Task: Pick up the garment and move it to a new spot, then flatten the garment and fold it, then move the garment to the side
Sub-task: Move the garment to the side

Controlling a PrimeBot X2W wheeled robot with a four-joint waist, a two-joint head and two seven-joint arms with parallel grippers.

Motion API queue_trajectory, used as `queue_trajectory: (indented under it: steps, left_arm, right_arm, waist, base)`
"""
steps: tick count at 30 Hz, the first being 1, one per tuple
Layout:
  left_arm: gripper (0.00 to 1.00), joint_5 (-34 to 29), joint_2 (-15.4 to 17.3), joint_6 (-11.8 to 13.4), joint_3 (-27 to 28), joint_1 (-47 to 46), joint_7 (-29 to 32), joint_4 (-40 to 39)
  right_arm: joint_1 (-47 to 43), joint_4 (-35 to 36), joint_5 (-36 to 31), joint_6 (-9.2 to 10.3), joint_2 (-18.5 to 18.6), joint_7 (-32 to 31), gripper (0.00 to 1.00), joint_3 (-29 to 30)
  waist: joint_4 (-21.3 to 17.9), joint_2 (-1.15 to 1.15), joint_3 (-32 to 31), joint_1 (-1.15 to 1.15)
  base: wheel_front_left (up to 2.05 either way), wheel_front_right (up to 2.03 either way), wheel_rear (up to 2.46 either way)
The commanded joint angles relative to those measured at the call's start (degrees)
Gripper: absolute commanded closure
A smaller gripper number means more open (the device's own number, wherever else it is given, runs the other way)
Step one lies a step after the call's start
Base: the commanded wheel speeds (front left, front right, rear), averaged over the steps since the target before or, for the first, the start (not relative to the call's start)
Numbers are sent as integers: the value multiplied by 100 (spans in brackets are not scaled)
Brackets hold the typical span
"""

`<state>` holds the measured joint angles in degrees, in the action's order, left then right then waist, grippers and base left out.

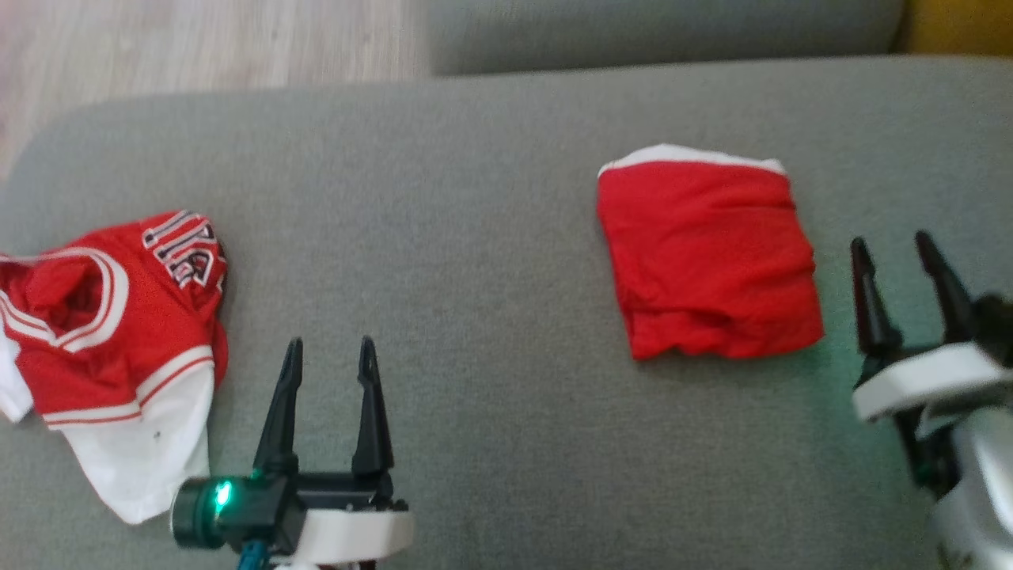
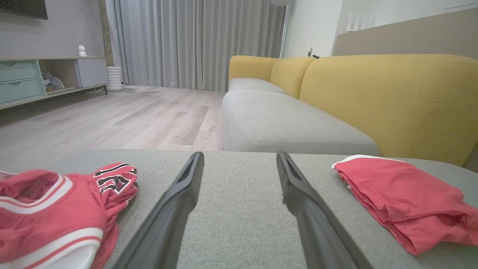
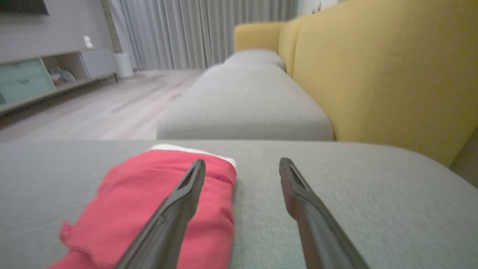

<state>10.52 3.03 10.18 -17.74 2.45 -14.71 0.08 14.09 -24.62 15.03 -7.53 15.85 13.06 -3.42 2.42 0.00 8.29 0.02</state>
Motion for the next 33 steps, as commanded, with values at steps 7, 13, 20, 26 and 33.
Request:
queue_trajectory:
  steps: [7, 13, 20, 26, 33]
  left_arm:
    - [0, -27, -15, 131, -111, -408, -29, -192]
    - [0, -32, -15, 191, -172, -561, -29, -157]
    - [0, -76, -15, 182, -182, -672, -29, -139]
    - [0, -116, -15, 119, -172, -830, -29, -206]
    - [0, -284, -15, 3, -183, -1208, -29, -222]
  right_arm:
    - [803, -768, 842, 4, 639, -576, 0, -617]
    - [1097, -1265, 1734, 4, 690, -829, 0, -1504]
    - [1430, -1495, 2305, 4, 862, -705, 100, -2084]
    - [1779, -1377, 2429, 4, 1454, -417, 100, -2336]
    - [2159, -1513, 2414, 4, 2484, -374, 100, -2323]
  waist:
    - [266, 0, 608, -2]
    - [288, 0, 803, -2]
    - [-7, 0, 958, -2]
    - [-495, 0, 1287, -2]
    - [-959, 0, 1933, -2]
  base:
    - [0, 0, 0]
    - [0, 0, 0]
    - [0, 0, 0]
    - [0, 0, 0]
    - [0, 0, 0]
